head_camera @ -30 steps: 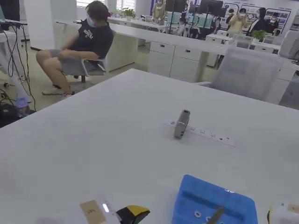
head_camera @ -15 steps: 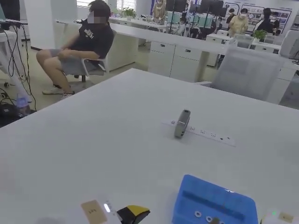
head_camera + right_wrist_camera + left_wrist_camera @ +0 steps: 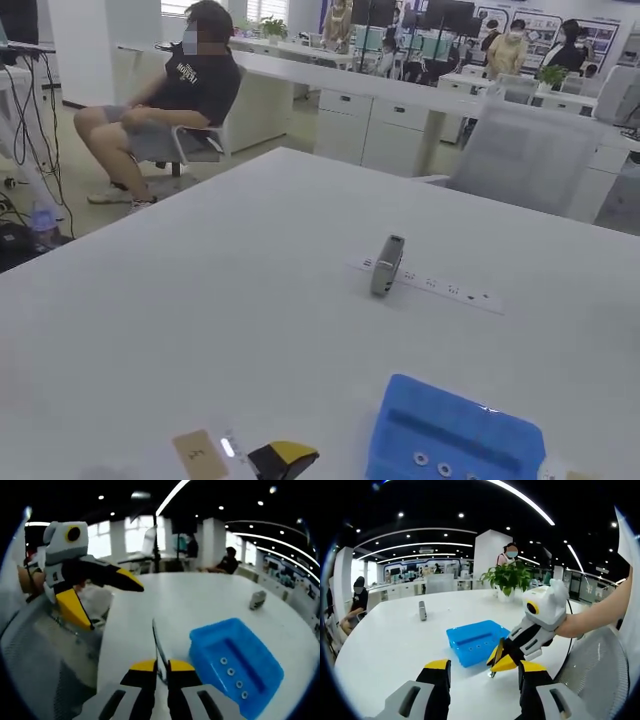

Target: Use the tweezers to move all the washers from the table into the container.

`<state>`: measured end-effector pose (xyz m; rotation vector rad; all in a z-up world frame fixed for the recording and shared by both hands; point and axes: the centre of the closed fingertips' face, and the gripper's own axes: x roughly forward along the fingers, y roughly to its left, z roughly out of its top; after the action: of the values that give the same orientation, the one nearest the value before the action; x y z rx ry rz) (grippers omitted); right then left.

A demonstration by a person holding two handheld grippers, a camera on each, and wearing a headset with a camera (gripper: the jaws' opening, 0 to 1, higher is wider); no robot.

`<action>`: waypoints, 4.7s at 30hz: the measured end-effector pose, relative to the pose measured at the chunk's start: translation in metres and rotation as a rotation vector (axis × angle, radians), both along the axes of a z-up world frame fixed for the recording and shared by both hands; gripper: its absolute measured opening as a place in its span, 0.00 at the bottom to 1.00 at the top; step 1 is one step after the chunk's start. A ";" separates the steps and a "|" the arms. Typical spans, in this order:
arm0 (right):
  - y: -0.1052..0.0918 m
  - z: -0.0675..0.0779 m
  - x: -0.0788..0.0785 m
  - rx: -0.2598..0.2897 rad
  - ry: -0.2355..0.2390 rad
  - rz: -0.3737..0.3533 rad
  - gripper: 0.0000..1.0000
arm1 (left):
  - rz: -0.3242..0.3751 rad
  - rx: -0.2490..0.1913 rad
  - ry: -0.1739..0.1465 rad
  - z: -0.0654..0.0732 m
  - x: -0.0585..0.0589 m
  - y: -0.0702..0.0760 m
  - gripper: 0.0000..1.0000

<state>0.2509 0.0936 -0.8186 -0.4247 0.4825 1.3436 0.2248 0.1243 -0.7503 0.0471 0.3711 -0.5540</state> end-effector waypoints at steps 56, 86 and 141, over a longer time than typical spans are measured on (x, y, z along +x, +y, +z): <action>0.019 0.014 0.115 0.093 0.120 -0.222 0.03 | 0.014 -0.031 0.019 0.000 0.001 0.002 0.53; -0.008 0.060 0.082 0.167 0.018 -0.127 0.03 | 0.000 -0.270 0.029 0.028 0.001 0.008 0.33; -0.070 0.005 -0.060 -0.190 -0.001 0.283 0.04 | -0.847 0.255 0.161 -0.006 -0.029 -0.108 0.00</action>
<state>0.1913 0.0233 -0.8135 -0.6697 0.5664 1.5753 0.1962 0.0163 -0.7559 0.4210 0.5775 -1.3488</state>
